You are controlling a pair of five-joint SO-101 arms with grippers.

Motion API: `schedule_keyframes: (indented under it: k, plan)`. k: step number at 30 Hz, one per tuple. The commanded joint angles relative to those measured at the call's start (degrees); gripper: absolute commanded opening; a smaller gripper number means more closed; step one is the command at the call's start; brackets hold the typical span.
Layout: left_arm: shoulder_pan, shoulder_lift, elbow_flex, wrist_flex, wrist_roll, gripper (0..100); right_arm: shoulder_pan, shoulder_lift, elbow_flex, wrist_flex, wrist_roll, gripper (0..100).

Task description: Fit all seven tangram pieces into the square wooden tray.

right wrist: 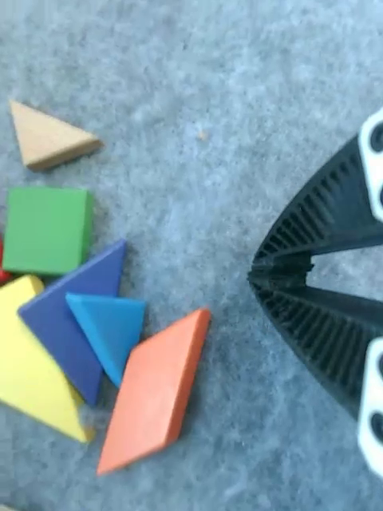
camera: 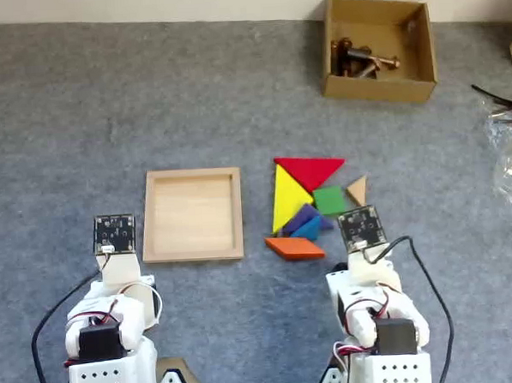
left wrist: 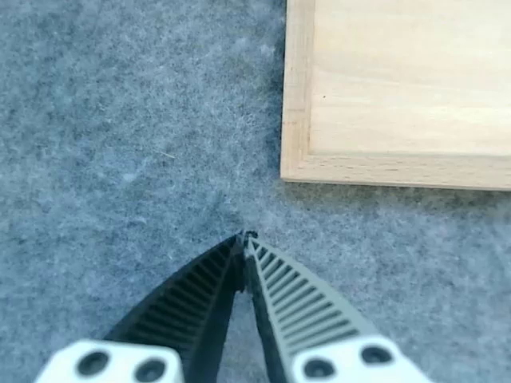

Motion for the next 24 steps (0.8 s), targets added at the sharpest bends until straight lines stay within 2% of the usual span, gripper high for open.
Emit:
schedule_keyframes:
  k: [1,24]
  plan:
    - [-0.5,0.4,1.2,0.4,0.2,0,1.3,-0.2,6.0,-1.3,0.6,0.5]
    - [-0.5,0.4,1.2,0.4,0.2,0,1.4,-0.7,5.9,-1.4,1.0,0.5]
